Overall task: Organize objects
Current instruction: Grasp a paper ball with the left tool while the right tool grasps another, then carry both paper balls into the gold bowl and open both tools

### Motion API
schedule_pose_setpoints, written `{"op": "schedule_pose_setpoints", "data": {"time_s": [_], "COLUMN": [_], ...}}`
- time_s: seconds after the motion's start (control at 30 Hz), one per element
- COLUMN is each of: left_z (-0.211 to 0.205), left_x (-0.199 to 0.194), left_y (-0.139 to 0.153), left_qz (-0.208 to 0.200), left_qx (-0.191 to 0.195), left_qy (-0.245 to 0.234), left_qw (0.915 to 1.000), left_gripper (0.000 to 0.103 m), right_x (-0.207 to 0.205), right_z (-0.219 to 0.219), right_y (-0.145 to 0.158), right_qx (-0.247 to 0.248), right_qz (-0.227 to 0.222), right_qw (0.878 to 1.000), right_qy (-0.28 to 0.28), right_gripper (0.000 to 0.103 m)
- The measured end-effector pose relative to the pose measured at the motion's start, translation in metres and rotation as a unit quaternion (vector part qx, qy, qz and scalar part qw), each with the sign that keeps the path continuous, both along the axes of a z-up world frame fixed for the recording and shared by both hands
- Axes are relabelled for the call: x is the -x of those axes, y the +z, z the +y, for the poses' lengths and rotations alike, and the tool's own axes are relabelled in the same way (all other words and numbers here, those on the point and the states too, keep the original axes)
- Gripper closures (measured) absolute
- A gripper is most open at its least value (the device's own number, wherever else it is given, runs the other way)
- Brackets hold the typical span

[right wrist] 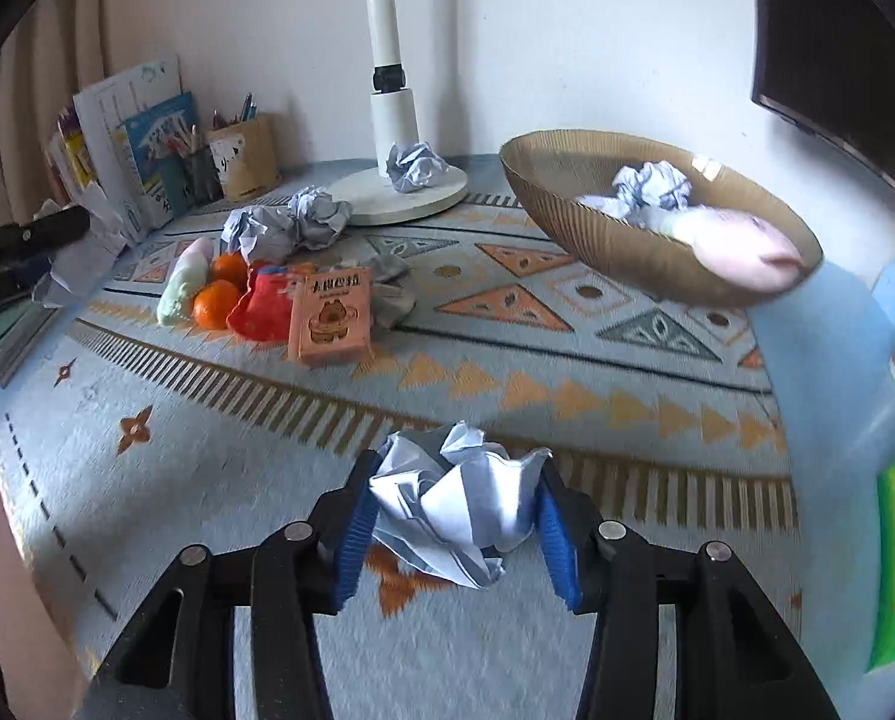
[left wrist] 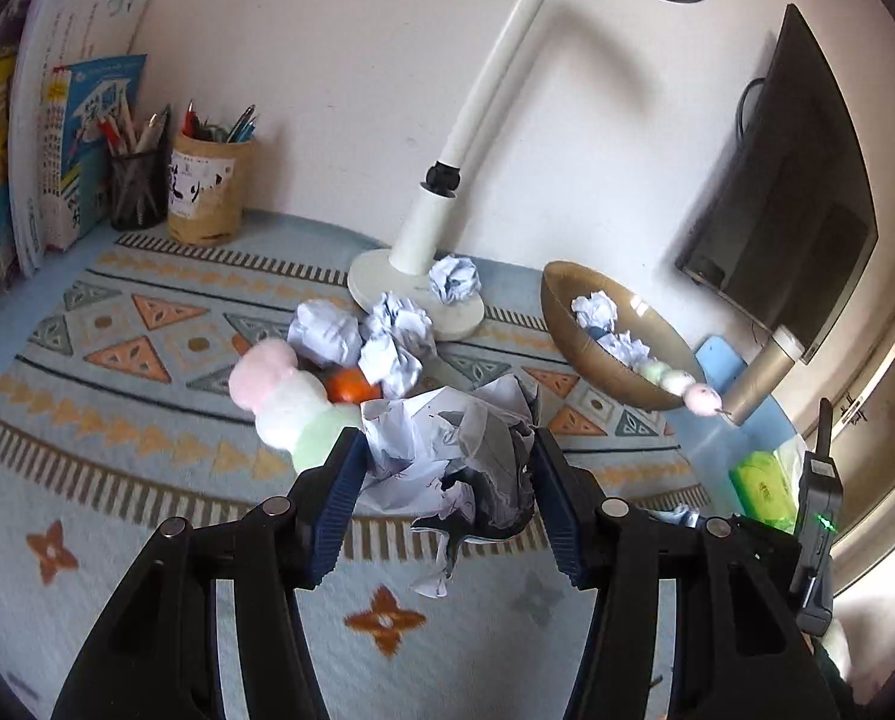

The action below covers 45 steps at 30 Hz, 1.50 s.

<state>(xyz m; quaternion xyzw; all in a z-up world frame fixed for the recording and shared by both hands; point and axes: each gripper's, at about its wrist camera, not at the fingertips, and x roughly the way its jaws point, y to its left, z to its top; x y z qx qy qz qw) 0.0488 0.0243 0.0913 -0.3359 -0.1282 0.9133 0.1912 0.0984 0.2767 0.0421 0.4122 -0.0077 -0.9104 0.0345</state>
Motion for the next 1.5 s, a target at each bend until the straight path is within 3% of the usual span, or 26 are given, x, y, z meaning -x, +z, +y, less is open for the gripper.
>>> {"op": "schedule_pose_setpoints", "data": {"time_s": [0.07,0.23,0.4,0.47,0.63,0.77,0.97,1.07,1.2,1.27,1.3,1.33,1.37,1.5], "left_z": [0.003,0.009,0.021,0.030,0.057,0.085,0.148,0.184,0.224,0.240,0.245,0.250,0.252,0.232], "left_x": [-0.005,-0.009,-0.010,-0.010,-0.005,0.013,0.060,0.086,0.121,0.138,0.144,0.153,0.158,0.163], "left_y": [-0.001,-0.007,-0.012,-0.013,-0.010,0.013,0.060,0.066,0.063,0.061,0.060,0.056,0.053,0.039], "left_qz": [0.001,-0.014,-0.024,-0.024,-0.023,-0.006,0.040,0.046,0.052,0.070,0.077,0.079,0.075,0.041], "left_qx": [0.005,0.000,0.008,0.014,0.036,0.028,0.045,0.056,0.076,0.079,0.086,0.103,0.112,0.101], "left_qy": [-0.001,-0.005,-0.018,-0.026,-0.048,-0.075,-0.106,-0.123,-0.135,-0.131,-0.128,-0.115,-0.106,-0.108], "left_qw": [1.0000,0.9999,0.9995,0.9993,0.9979,0.9967,0.9926,0.9898,0.9866,0.9857,0.9850,0.9848,0.9852,0.9883], "left_gripper": [0.050,0.050,0.050,0.050,0.050,0.050,0.050,0.050,0.047,0.026,0.002,0.001,0.001,0.001], "right_x": [-0.004,-0.024,-0.034,-0.033,-0.039,-0.047,-0.042,-0.018,0.029,0.050,0.062,0.076,0.086,0.083], "right_z": [0.003,0.009,0.021,0.026,0.030,0.033,0.057,0.084,0.129,0.147,0.156,0.163,0.171,0.193], "right_y": [-0.005,0.002,-0.003,-0.004,0.011,0.047,0.129,0.151,0.157,0.156,0.154,0.150,0.143,0.120], "right_qx": [0.004,0.008,0.046,0.063,0.086,0.088,0.055,0.035,0.034,0.043,0.047,0.042,0.035,0.082], "right_qz": [-0.008,-0.005,-0.035,-0.039,-0.011,0.034,0.134,0.161,0.150,0.139,0.134,0.123,0.107,0.085], "right_qw": [1.000,1.000,0.998,0.997,0.996,0.996,0.989,0.984,0.976,0.973,0.973,0.974,0.972,0.970], "right_qy": [0.004,0.008,-0.001,-0.006,-0.004,0.001,-0.023,-0.070,-0.157,-0.179,-0.183,-0.186,-0.206,-0.210], "right_gripper": [0.037,0.036,0.037,0.072,0.074,0.074,0.074,0.073,0.073,0.065,0.055,0.026,0.019,0.019]}}
